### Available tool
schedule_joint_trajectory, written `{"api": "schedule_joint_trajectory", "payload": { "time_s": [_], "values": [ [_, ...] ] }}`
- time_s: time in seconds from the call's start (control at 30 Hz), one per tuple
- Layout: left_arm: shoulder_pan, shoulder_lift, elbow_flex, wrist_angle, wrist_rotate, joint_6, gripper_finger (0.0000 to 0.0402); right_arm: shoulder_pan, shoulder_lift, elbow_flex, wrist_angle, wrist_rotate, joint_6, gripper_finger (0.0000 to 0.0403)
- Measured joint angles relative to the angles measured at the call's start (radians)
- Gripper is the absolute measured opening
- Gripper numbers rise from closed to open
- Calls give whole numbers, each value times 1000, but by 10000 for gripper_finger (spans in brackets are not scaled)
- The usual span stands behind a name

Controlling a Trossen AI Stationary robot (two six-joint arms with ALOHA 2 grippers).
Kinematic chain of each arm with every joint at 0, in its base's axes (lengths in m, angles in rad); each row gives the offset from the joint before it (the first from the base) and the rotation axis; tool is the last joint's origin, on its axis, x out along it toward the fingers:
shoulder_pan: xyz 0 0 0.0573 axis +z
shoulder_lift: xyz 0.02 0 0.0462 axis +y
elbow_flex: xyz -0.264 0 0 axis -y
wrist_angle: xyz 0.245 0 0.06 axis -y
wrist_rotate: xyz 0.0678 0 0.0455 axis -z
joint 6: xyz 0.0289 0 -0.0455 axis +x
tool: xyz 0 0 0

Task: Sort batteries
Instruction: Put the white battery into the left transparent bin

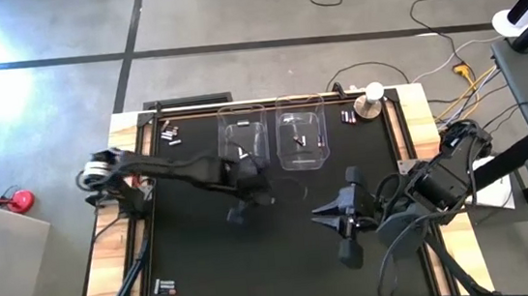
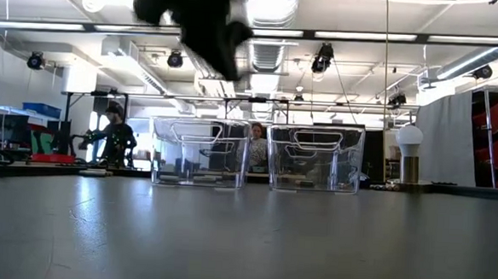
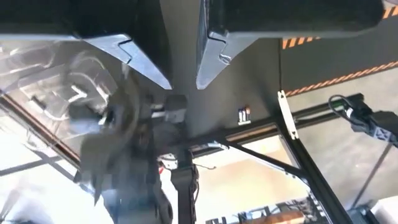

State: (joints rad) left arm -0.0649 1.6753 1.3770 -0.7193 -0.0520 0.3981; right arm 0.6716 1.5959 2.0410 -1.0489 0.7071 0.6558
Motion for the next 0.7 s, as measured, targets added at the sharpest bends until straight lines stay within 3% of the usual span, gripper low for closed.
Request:
{"api": "schedule_joint_trajectory", "payload": {
  "time_s": [0.17, 0.33, 0.53, 0.7],
  "values": [
    [96, -137, 37, 48, -19, 12, 11, -6, 0, 39, 4, 2, -76, 70],
    [279, -166, 26, 89, -20, -42, 11, -18, -1, 65, 6, 3, -73, 75],
    [469, -90, -80, 81, -19, -177, 11, -18, -1, 81, 15, 5, -77, 64],
    [547, 18, -142, 70, 30, -305, 11, -18, -1, 81, 10, 11, -94, 63]
  ]
}}
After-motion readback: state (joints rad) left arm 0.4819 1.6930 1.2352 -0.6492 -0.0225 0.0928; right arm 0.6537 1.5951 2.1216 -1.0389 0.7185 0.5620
